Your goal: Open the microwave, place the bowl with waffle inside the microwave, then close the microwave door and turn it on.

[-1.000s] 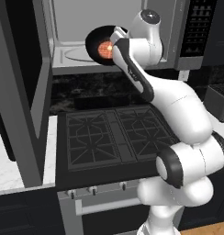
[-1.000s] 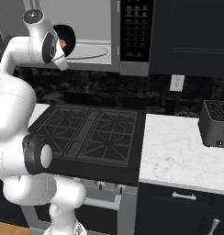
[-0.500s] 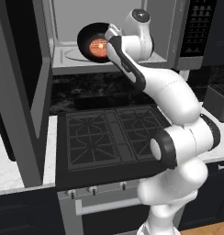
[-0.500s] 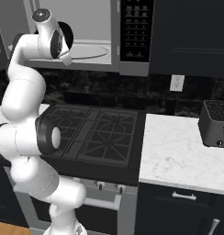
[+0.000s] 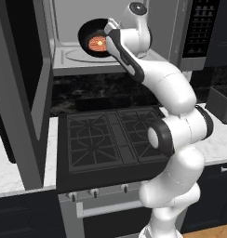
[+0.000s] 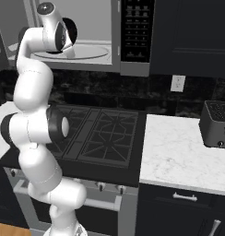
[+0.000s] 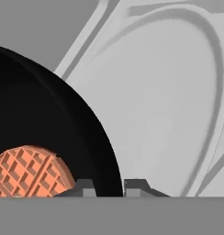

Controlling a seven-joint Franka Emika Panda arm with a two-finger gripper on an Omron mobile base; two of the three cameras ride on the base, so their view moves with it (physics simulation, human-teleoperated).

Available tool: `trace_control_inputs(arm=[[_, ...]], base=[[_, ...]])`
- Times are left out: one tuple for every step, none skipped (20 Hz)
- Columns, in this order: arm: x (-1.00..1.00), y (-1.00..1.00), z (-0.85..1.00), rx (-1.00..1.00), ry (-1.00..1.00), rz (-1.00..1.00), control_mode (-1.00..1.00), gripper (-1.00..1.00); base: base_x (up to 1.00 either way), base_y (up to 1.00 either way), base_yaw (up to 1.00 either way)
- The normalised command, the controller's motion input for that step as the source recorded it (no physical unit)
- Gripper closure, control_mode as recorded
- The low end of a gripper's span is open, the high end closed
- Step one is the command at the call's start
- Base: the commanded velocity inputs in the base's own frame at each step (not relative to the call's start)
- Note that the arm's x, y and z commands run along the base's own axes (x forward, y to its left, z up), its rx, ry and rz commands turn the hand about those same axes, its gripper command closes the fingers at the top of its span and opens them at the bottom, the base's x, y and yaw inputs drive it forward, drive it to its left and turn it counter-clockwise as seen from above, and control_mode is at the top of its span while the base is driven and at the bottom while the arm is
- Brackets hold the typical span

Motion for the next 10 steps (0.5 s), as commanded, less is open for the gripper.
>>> trace_control_inputs(arm=[[0.15,0.00,0.05,0.00,0.00,-0.11,-1.00,1.00],[0.24,0.00,0.00,0.00,0.00,-0.12,-1.00,1.00],[0.28,0.00,0.00,0.00,0.00,-0.13,-1.00,1.00],[0.28,0.00,0.00,0.00,0.00,-0.12,-1.00,1.00],[0.26,0.00,0.00,-0.02,0.00,-0.11,-1.00,1.00],[0.20,0.00,0.00,-0.03,0.00,-0.09,-1.00,1.00],[0.16,0.00,-0.05,-0.03,0.00,-0.07,-1.00,1.00],[0.09,0.00,-0.09,-0.03,0.01,-0.05,-1.00,1.00],[0.06,0.00,-0.11,-0.03,0.01,-0.03,-1.00,1.00],[0.04,0.00,-0.19,-0.03,0.02,-0.01,-1.00,1.00]], base=[[0.00,0.00,0.00],[0.00,0.00,0.00],[0.00,0.00,0.00],[0.00,0.00,0.00],[0.00,0.00,0.00],[0.00,0.00,0.00],[0.00,0.00,0.00],[0.00,0.00,0.00],[0.00,0.00,0.00],[0.00,0.00,0.00]])
